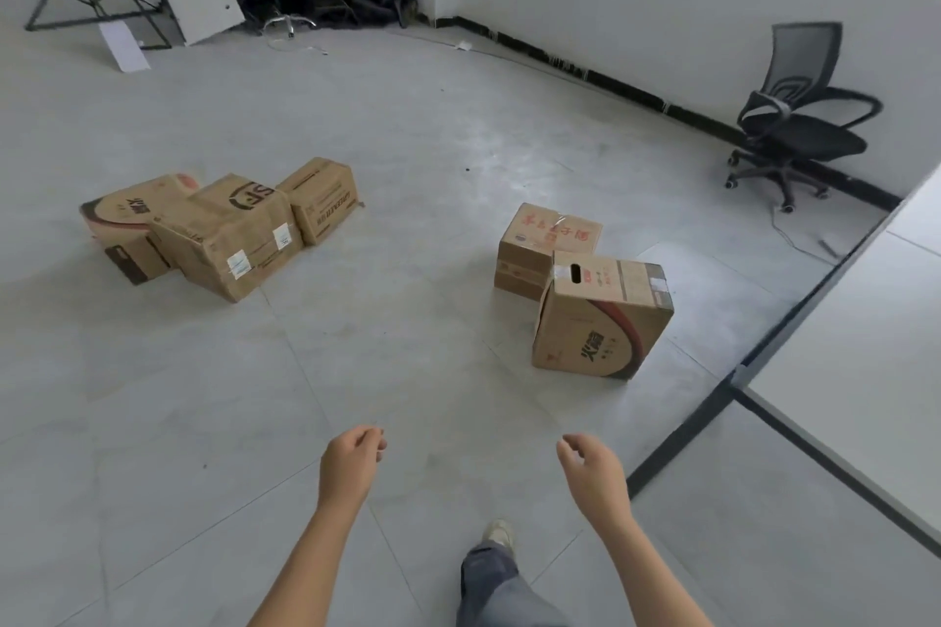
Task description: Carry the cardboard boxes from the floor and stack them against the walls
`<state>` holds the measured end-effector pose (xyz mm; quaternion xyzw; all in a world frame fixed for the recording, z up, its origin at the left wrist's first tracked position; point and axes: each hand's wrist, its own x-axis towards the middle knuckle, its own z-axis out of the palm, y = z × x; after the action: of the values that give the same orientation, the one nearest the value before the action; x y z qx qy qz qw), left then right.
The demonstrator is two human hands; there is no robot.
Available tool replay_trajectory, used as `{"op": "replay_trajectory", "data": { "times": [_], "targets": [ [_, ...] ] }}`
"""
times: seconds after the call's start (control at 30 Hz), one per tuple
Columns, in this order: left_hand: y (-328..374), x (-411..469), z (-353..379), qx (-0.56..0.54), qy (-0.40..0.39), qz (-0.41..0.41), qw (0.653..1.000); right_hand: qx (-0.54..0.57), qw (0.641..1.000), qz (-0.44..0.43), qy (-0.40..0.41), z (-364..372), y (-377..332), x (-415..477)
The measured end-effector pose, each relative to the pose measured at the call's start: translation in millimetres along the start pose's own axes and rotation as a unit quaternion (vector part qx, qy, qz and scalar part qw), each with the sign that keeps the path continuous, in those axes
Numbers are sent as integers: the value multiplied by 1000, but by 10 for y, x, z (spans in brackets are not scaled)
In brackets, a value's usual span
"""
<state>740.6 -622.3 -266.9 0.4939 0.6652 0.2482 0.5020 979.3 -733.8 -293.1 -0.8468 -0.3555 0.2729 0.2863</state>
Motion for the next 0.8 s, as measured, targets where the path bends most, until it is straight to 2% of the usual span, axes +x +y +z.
{"op": "replay_trajectory", "data": {
  "times": [0.23,0.5,0.67,0.8],
  "targets": [
    [710,872,615,18,-1,-6,1000,-12,999,-25,-16,-178,-379,1352],
    [1197,1795,1142,42,-42,-21,998,-39,998,14,-42,-185,-444,2301],
    [1640,2773,1495,58,-81,-5,995,-26,998,48,0,-222,-608,3188],
    [2253,3681,1768,74,-118,35,990,-7,996,84,36,-232,-865,3860]
  ]
}}
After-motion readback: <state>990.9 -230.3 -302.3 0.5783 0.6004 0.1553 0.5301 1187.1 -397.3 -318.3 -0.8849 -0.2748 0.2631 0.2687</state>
